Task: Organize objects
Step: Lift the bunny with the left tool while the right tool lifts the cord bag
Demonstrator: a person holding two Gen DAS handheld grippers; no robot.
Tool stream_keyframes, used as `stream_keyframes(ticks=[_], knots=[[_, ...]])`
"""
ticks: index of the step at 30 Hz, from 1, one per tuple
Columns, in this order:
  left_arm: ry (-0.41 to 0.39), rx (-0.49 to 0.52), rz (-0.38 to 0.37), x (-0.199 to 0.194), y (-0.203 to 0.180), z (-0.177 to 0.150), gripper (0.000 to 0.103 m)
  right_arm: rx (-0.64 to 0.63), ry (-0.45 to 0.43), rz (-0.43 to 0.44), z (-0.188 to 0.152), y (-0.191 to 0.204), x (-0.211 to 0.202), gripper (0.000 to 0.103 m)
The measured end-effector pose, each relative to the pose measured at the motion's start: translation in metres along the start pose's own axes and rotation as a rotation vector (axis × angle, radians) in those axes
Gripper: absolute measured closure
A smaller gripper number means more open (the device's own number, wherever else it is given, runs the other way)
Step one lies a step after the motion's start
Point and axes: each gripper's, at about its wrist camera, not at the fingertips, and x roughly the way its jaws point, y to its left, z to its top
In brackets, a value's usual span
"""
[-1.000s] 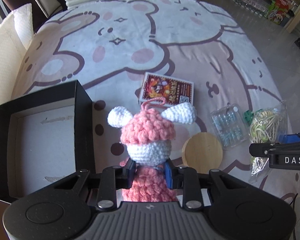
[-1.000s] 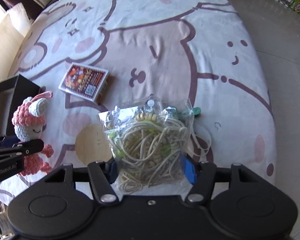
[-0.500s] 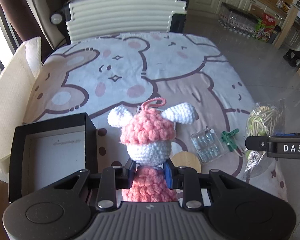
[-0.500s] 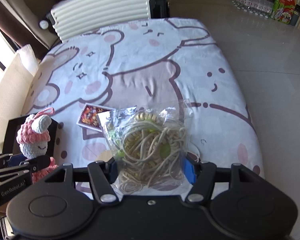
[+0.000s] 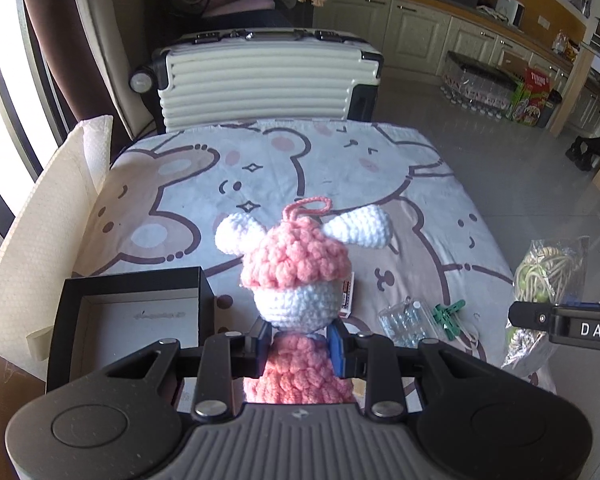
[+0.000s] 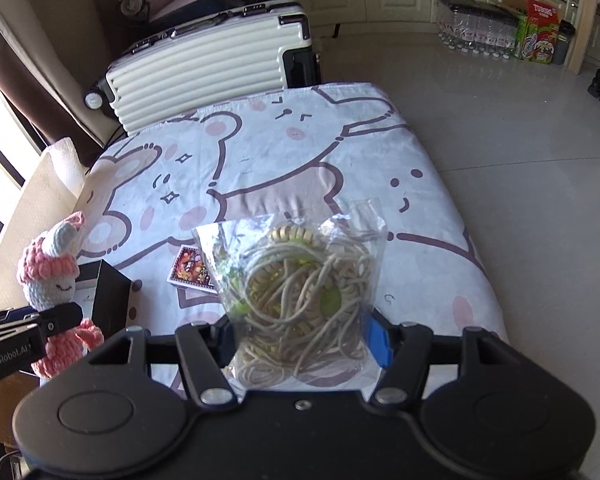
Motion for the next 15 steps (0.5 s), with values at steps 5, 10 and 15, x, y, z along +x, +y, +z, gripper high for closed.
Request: stream_keyframes(ticks=[5,10,15], knots=[[-0.016,0.022,-0.006,-0.005,-0.004,0.0,0.071,-0.004,-0.035,0.003,0.001,0.001,-0.009,0.039],[-0.029,0.033,-0.017,-0.008,-0.007,0.001,0.071,-0.004,-0.041,-0.013,0.003,-0.002,-0.01,0.039],[-0.043,0.043,-0.03,-0.012,-0.009,0.004,0.071,-0.01,-0.054,-0.009,0.003,-0.001,-0.011,0.04]])
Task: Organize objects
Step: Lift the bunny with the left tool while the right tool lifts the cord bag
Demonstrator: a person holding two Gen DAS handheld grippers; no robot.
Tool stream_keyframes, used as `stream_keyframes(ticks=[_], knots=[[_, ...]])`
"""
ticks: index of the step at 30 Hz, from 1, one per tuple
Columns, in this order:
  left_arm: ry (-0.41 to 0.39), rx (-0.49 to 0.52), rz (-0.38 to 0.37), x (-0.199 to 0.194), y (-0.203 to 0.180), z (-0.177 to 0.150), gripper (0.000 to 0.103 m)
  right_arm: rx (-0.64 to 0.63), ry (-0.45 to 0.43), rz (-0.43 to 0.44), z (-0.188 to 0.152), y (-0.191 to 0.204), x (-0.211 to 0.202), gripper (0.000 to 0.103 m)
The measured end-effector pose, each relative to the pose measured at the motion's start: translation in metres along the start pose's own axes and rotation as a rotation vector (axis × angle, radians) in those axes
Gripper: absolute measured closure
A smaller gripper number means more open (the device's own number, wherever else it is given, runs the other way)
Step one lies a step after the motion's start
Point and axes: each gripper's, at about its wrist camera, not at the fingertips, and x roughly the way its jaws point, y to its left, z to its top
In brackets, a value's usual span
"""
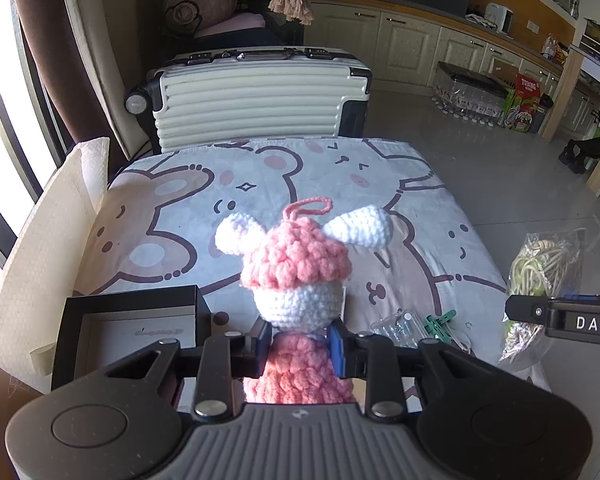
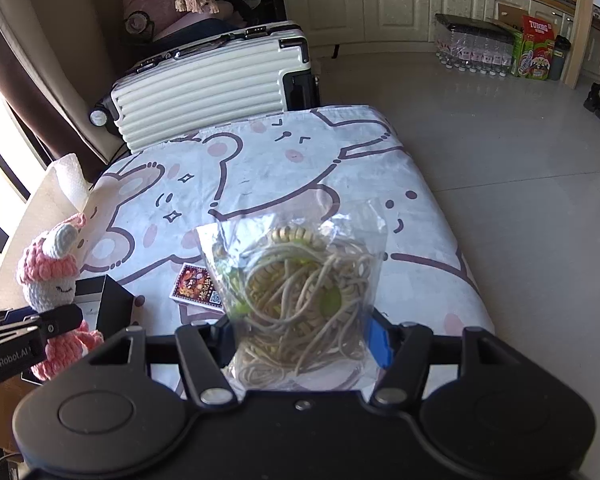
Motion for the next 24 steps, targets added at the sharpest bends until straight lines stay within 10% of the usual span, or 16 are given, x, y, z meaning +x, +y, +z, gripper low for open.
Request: stream_keyframes(ticks=[24], knots=[[0.003,-0.043,0.017,0.0,0.03,-0.005,0.071,0.005,0.008,-0.075,0.002,0.01,0.001,0.04]])
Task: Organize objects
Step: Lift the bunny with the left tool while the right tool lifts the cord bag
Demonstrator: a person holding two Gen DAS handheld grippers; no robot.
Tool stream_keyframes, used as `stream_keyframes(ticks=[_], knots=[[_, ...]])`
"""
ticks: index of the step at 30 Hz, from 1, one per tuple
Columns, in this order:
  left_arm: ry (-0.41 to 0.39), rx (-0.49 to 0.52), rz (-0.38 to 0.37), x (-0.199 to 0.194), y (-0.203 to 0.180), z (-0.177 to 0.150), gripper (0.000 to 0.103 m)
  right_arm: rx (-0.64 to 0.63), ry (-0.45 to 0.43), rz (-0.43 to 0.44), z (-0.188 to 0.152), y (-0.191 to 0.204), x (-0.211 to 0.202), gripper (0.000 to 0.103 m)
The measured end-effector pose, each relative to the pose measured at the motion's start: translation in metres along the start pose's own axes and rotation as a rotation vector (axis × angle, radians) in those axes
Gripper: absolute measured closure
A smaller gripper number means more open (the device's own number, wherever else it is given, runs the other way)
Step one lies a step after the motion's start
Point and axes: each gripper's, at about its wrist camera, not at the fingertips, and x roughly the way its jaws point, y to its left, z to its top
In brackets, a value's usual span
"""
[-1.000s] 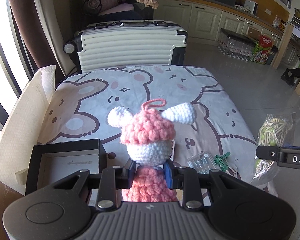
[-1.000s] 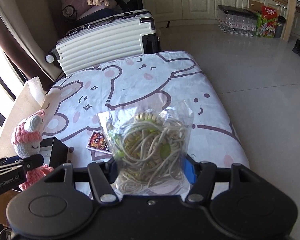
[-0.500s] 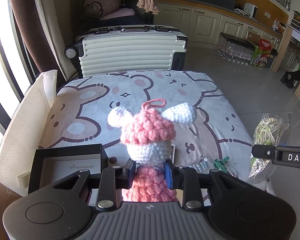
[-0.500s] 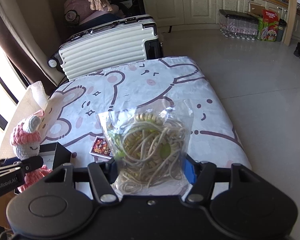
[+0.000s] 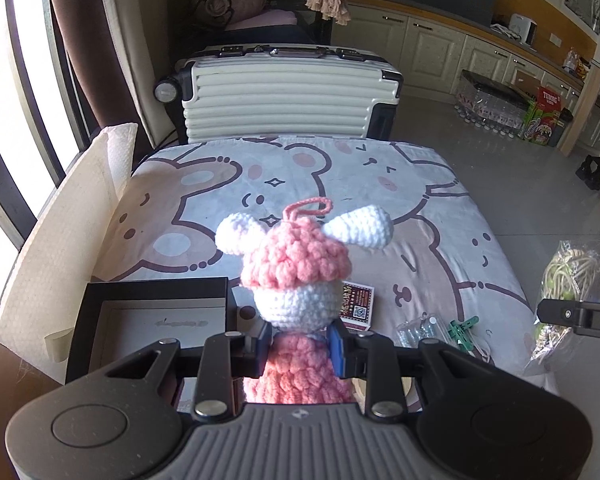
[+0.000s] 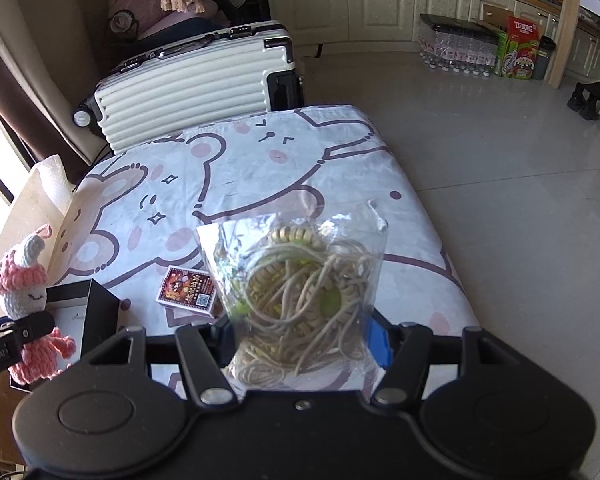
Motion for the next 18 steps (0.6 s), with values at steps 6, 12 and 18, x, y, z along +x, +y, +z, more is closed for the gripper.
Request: stream_keyframes(ticks=[6,12,18], knots=[[-0.007,-0.01,0.007,-0.008,0.021,-0.004,0.071,-0.036,0.007,0.027,0.002,0.028,0.004,0.04],[-0.006,-0.042,0.057,-0.016,0.059,-0.008,0.071,-0.07,0.016,0.068,0.003,0.067,0.009,0.04],[0.003,-0.085,0.106,-0.023,0.105,-0.016,0.071,-0.11,0.023,0.113,0.003,0.112,0.012,0.04]])
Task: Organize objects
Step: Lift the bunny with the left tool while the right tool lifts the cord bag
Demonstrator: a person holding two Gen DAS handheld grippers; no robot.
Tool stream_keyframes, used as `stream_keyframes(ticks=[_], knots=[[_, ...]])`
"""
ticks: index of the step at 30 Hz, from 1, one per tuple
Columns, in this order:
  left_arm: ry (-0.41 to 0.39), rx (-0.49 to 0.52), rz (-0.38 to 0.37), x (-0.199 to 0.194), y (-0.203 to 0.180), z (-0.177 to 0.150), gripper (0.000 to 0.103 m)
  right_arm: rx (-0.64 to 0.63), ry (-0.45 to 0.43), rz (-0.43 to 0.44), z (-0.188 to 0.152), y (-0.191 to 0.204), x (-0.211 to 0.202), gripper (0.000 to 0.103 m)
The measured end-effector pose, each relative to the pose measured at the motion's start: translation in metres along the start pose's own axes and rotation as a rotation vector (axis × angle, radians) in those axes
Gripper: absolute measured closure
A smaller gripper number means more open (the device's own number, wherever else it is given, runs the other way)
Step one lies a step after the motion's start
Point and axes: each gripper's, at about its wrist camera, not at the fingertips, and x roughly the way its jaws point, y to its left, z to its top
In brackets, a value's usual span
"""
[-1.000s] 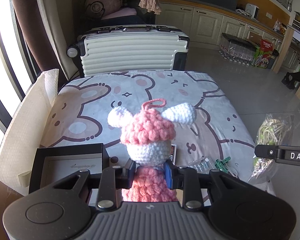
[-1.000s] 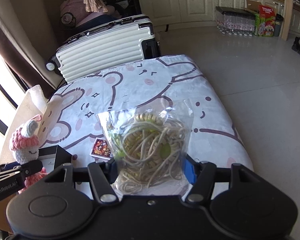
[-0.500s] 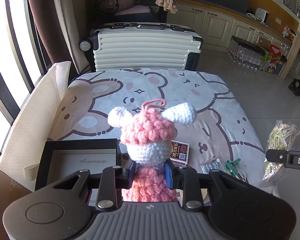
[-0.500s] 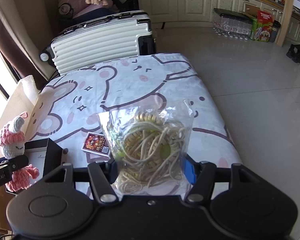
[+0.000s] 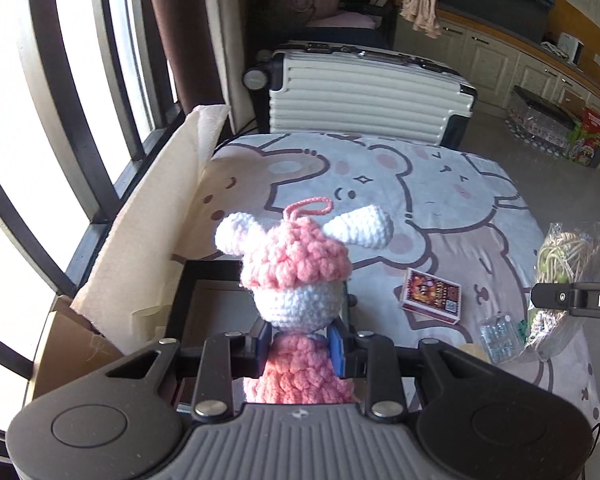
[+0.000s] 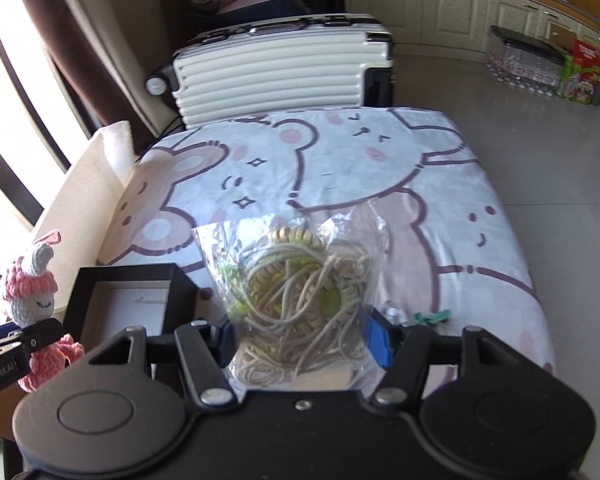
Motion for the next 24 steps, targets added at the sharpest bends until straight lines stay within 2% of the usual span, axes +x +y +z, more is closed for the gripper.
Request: stream_keyframes(ticks=[11,24], knots=[[0.001,-0.076,0.04,-0.001,0.06,-0.004,0.071,-0.097,0.021,0.044,0.001,0.069,0.017,0.04],[0.0,-0.096,0.05,0.008,0.077,-0.002,0.071,-0.119,0.035,0.109,0.0,0.109,0.028,0.04]])
